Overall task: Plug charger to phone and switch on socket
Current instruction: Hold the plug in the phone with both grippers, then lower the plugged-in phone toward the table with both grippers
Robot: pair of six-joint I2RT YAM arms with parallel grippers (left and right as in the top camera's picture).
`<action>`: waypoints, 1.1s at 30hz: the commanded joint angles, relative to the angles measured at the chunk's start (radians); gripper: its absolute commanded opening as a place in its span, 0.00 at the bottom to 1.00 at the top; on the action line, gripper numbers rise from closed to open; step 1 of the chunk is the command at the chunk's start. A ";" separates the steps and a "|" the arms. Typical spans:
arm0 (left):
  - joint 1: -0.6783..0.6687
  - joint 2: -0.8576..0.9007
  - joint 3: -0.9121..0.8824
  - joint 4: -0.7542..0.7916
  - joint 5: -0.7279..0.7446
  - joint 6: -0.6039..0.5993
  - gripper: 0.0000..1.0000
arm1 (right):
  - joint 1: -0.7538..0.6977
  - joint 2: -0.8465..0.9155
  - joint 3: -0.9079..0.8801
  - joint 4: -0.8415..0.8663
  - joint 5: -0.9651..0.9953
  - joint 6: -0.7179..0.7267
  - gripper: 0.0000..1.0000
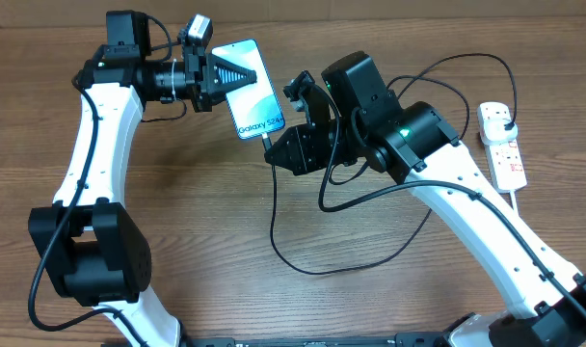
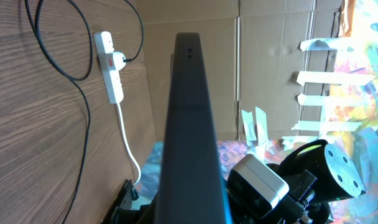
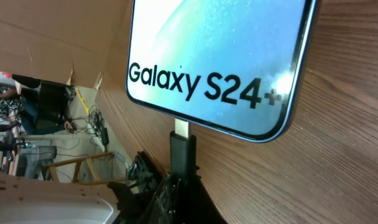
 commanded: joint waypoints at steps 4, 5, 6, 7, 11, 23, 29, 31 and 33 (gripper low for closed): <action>-0.013 -0.004 0.004 0.003 0.040 -0.026 0.04 | 0.001 -0.024 -0.002 0.012 0.014 0.003 0.04; -0.013 -0.004 0.004 0.003 0.040 -0.026 0.04 | 0.001 -0.024 -0.002 0.011 0.014 0.004 0.04; -0.013 -0.004 0.004 0.003 0.040 -0.026 0.04 | 0.001 -0.024 -0.002 0.011 0.014 0.003 0.04; -0.013 -0.004 0.004 0.003 0.040 -0.026 0.04 | 0.001 -0.024 -0.002 0.012 0.014 0.003 0.04; -0.013 -0.004 0.004 0.003 0.040 -0.026 0.04 | 0.001 -0.024 -0.002 0.012 0.014 0.003 0.04; -0.033 -0.004 0.004 0.003 0.042 0.033 0.04 | -0.002 -0.024 -0.002 0.032 0.023 0.024 0.04; -0.051 -0.004 0.004 0.002 0.089 0.073 0.04 | -0.003 -0.024 -0.002 0.043 0.049 0.031 0.04; -0.053 -0.004 0.004 0.002 0.105 0.081 0.04 | -0.003 -0.024 -0.002 0.050 0.060 0.034 0.04; -0.055 -0.004 0.004 -0.002 0.106 0.081 0.04 | -0.003 -0.024 -0.002 0.062 0.060 0.038 0.04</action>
